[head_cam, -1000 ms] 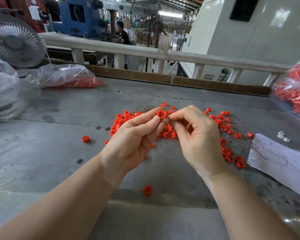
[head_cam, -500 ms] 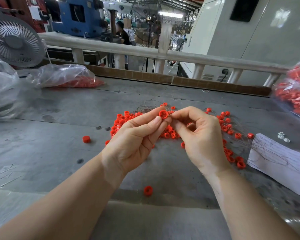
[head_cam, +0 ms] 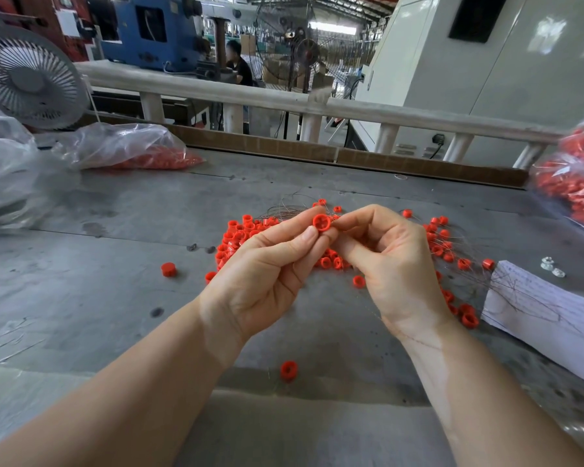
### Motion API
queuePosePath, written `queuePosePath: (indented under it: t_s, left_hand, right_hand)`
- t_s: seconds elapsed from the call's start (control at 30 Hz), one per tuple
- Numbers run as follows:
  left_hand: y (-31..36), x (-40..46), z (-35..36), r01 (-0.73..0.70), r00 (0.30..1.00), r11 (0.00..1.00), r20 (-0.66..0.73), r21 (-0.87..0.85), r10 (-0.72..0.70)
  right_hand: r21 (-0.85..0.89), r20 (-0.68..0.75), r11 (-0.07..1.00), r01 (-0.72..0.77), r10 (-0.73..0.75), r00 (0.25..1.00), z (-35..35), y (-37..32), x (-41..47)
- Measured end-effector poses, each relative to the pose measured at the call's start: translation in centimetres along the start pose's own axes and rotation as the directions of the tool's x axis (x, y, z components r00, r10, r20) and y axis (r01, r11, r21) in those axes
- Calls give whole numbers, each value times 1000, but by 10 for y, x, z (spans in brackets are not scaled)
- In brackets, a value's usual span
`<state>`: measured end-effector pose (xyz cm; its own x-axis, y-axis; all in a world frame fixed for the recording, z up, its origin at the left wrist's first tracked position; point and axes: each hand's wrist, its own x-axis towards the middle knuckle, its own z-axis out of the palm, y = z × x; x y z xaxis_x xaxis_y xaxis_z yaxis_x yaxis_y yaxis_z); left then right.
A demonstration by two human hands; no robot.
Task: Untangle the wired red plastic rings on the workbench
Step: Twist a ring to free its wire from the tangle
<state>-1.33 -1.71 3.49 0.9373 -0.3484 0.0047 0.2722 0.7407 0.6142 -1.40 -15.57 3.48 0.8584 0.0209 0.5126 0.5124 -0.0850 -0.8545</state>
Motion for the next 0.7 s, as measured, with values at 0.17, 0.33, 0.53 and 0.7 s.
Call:
queuePosePath:
  t_s: [0.17, 0.33, 0.53, 0.7]
  left_hand:
    - [0, 0, 1, 3, 1000, 1000, -8, 25, -2]
    - [1, 1, 0, 12, 1000, 1000, 0, 20, -12]
    - [0, 1, -1, 13, 1000, 1000, 7, 21, -13]
    - [-1, 1, 0, 8, 1000, 999, -2, 44, -8]
  right_hand:
    - [32, 22, 999, -26, 26, 999, 0, 1, 1]
    - [49, 41, 998, -40, 38, 998, -1, 1, 1]
    - [129, 43, 987, -93, 88, 995, 0, 1, 2]
    - [192, 65, 971, -139, 129, 990, 1, -2, 1]
